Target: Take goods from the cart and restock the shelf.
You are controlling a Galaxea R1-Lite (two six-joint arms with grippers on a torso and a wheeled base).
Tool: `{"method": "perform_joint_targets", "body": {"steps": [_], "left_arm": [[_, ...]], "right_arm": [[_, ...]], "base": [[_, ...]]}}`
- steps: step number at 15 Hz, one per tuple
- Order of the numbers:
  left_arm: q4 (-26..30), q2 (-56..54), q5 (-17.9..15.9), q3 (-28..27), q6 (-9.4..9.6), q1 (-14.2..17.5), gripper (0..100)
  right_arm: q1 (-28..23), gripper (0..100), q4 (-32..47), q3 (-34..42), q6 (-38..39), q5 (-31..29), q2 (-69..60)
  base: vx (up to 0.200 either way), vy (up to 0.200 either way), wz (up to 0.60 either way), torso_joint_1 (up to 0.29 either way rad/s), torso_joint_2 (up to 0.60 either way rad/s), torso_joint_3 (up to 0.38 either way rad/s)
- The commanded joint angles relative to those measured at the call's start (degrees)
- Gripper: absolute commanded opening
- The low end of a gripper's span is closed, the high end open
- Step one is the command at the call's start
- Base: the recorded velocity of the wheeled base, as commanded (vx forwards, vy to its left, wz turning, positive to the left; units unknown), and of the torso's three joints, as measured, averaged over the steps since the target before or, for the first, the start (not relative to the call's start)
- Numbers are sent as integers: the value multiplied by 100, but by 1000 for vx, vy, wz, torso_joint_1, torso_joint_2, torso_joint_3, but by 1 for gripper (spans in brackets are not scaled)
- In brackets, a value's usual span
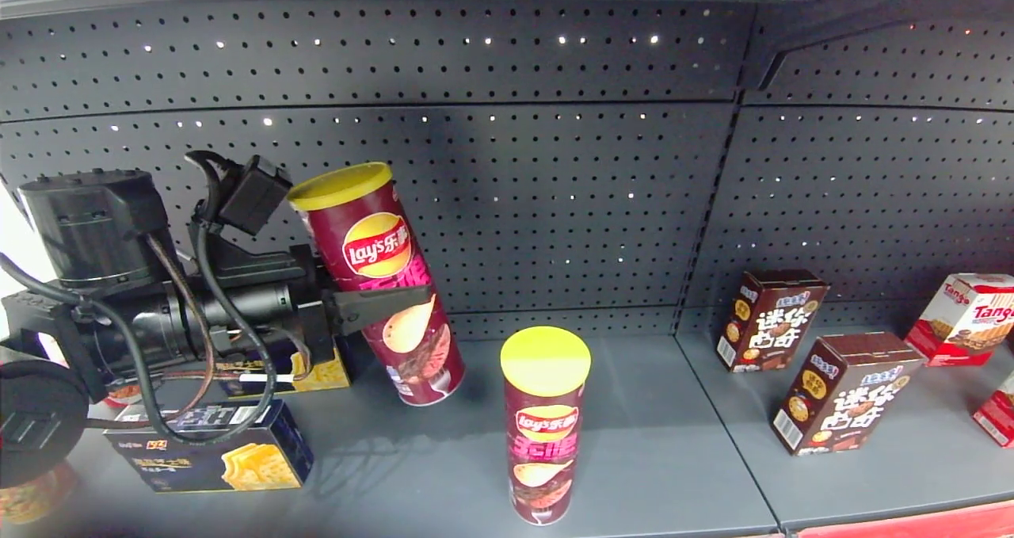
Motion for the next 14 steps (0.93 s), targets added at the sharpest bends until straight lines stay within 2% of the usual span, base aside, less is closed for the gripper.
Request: {"method": "perform_joint_targets", "body": {"steps": [1, 2, 3, 5, 8, 9, 14], "left_arm": [[-9, 40, -2, -26, 0, -3, 0], [-9, 48, -2, -35, 0, -3, 0], [-9, 48, -2, -44, 0, -3, 0], [-9, 127, -2, -70, 9, -3, 0], [-9, 145, -11, -132, 0, -3, 0], [-9, 250, -11, -211, 0, -3, 0], [-9, 743, -72, -764, 17, -21, 0]], "right_arm": [[-7, 100, 62, -31, -10, 147, 9], [-15, 100, 106, -40, -2, -240, 9], [-15, 100, 106, -40, -54, -882, 9], [-15, 100, -132, 22, -72, -1558, 9], [-7, 100, -132, 22, -2, -1172, 9], [-7, 100, -123, 22, -2, -724, 9], [-7, 100, -132, 22, -10, -732, 9]], "base": [[0, 0, 0, 0, 0, 0], [0, 0, 0, 0, 0, 0], [0, 0, 0, 0, 0, 0], [0, 0, 0, 0, 0, 0], [0, 0, 0, 0, 0, 0], [0, 0, 0, 0, 0, 0], [0, 0, 0, 0, 0, 0]]}}
